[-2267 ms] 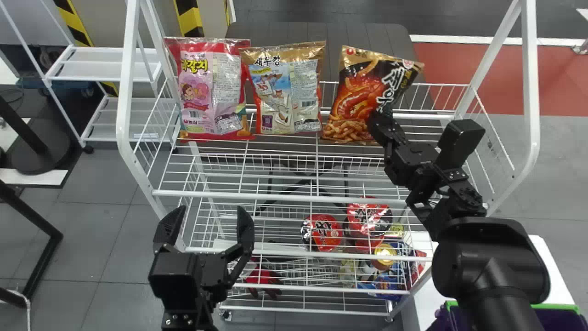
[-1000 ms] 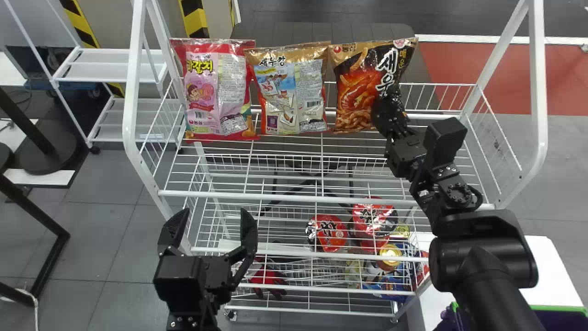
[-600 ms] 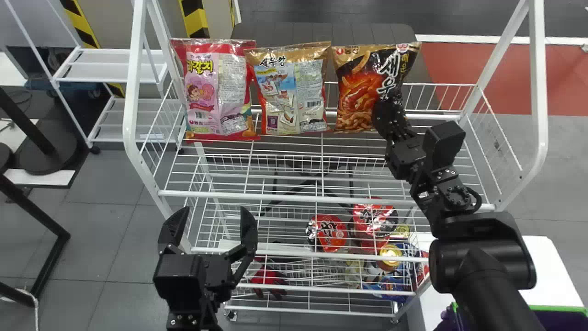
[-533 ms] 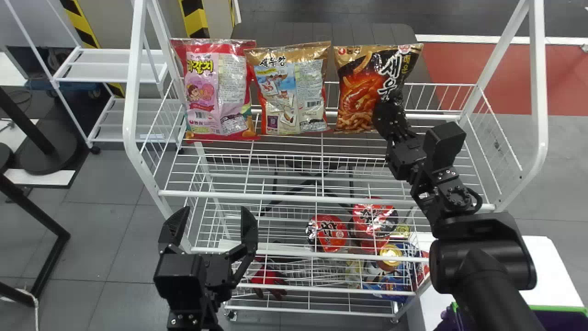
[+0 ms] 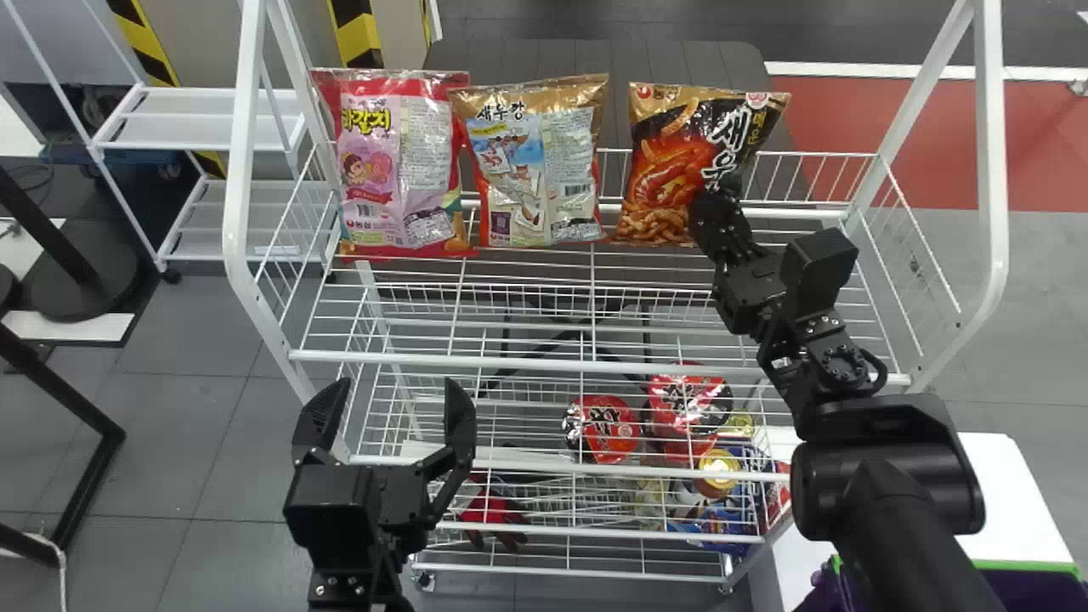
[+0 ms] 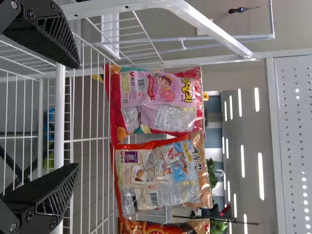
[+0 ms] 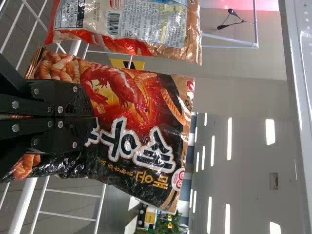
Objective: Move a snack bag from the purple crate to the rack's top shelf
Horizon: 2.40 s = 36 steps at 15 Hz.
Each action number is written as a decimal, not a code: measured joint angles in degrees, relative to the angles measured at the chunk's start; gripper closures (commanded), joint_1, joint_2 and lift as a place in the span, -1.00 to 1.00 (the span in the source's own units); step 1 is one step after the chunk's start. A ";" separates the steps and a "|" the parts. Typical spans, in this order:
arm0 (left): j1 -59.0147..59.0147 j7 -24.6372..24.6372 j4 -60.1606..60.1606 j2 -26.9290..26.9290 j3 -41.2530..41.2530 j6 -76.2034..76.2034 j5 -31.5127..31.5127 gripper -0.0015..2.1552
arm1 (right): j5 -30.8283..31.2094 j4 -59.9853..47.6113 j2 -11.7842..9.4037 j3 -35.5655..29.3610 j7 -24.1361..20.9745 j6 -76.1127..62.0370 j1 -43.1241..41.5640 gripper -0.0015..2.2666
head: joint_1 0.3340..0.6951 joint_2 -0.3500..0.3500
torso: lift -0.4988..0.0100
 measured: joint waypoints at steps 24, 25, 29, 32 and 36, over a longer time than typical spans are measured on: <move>-0.15 0.30 0.09 -0.06 -0.33 0.07 -0.02 -0.92 | 1.18 -1.57 0.00 -0.39 0.87 -2.80 1.44 -0.87 | 1.00 0.01 | 0.96; -0.11 0.54 -0.13 0.01 -0.35 0.06 -0.11 -0.92 | 1.18 -4.79 0.00 -0.40 1.00 -1.44 3.35 -0.87 | 1.00 0.01 | 0.96; 0.85 1.35 -2.56 0.57 -0.12 0.23 -1.18 -0.92 | 0.40 -28.84 0.00 -0.23 1.22 12.23 15.52 -0.88 | 1.00 0.00 | 0.96; 2.88 0.94 -6.25 1.52 0.21 0.38 -2.06 -0.92 | -0.85 -42.44 0.00 -0.50 1.46 14.81 24.40 -0.88 | 1.00 -0.02 | 0.96; 5.21 1.13 -8.67 1.84 0.39 0.42 -3.30 -0.92 | -5.25 -52.73 0.00 -0.87 2.25 14.53 35.30 -0.88 | 1.00 -0.03 | 0.96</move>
